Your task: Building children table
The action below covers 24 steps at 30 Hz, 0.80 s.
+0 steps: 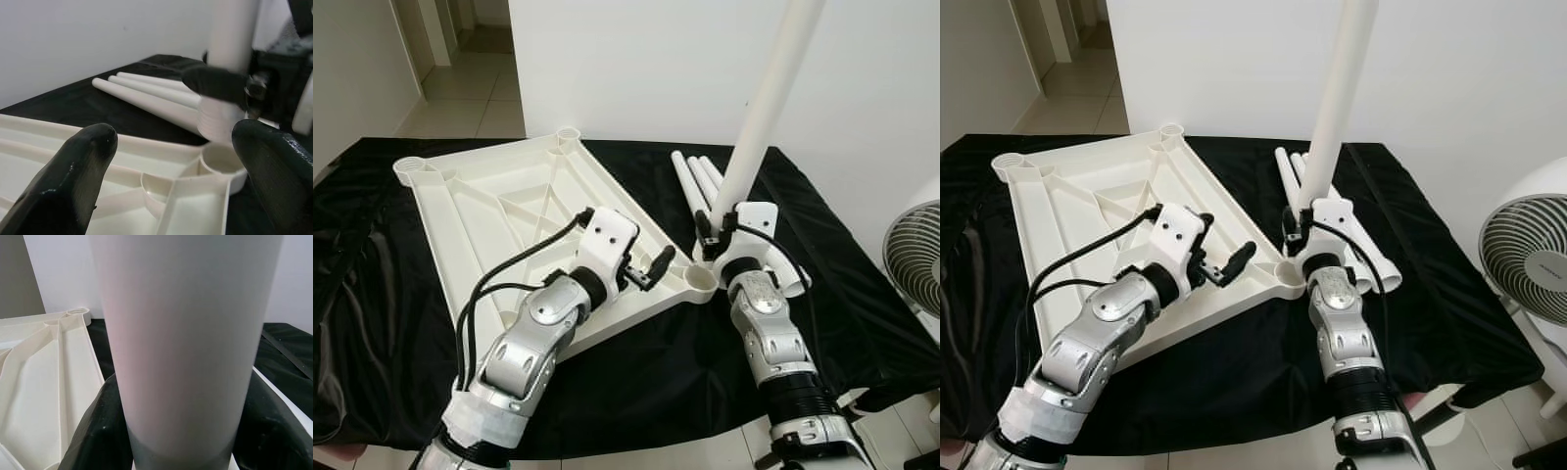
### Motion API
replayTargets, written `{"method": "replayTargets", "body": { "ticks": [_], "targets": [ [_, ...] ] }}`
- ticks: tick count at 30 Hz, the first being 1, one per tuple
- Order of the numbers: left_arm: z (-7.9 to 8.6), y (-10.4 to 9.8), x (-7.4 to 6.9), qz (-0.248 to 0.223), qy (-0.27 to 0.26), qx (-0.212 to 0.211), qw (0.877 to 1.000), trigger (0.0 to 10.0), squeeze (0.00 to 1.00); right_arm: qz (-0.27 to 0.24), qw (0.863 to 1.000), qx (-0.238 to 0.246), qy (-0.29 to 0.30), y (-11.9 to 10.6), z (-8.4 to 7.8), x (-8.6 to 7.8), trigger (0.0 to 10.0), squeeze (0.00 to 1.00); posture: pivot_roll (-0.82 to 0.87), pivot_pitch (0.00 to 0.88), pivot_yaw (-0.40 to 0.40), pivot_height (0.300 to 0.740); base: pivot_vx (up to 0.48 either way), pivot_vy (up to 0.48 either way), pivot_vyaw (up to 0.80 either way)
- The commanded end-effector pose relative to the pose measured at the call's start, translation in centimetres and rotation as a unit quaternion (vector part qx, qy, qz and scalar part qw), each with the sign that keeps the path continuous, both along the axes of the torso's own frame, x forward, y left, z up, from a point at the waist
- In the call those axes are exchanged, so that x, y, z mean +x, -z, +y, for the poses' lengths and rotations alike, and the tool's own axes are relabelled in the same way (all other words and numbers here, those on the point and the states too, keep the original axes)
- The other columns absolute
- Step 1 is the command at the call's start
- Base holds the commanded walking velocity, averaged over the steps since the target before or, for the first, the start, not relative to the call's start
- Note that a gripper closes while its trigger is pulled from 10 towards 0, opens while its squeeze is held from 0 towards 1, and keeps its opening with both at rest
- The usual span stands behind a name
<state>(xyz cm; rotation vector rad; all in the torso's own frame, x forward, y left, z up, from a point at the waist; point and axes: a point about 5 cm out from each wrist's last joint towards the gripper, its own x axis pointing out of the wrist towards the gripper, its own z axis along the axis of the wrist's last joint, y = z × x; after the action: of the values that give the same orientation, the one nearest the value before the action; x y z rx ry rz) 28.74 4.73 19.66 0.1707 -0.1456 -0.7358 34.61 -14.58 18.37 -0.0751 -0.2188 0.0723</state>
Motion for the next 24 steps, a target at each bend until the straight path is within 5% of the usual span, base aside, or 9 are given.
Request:
{"method": "replayTargets", "body": {
  "ticks": [1,8,24],
  "targets": [
    [-0.6,1.0,-0.4,0.015,0.044,0.019,0.999,10.0,0.00,0.000,1.000,0.003,0.001,-0.1,-0.3,-0.1,10.0,0.00,0.02,0.045,-0.027,0.740,0.000,0.000,0.00],
    [-1.8,4.8,-0.8,0.073,0.071,0.104,0.989,10.0,0.00,0.001,1.000,0.000,0.001,-0.3,-0.5,-0.2,10.0,0.00,0.02,0.045,-0.021,0.740,0.000,0.000,0.00],
    [-0.9,7.7,1.2,0.138,-0.006,0.165,0.977,10.0,0.00,-0.001,1.000,-0.002,0.010,-0.5,-0.8,-0.4,10.0,0.00,0.01,0.045,-0.009,0.740,0.000,0.000,0.00]
  ]
}}
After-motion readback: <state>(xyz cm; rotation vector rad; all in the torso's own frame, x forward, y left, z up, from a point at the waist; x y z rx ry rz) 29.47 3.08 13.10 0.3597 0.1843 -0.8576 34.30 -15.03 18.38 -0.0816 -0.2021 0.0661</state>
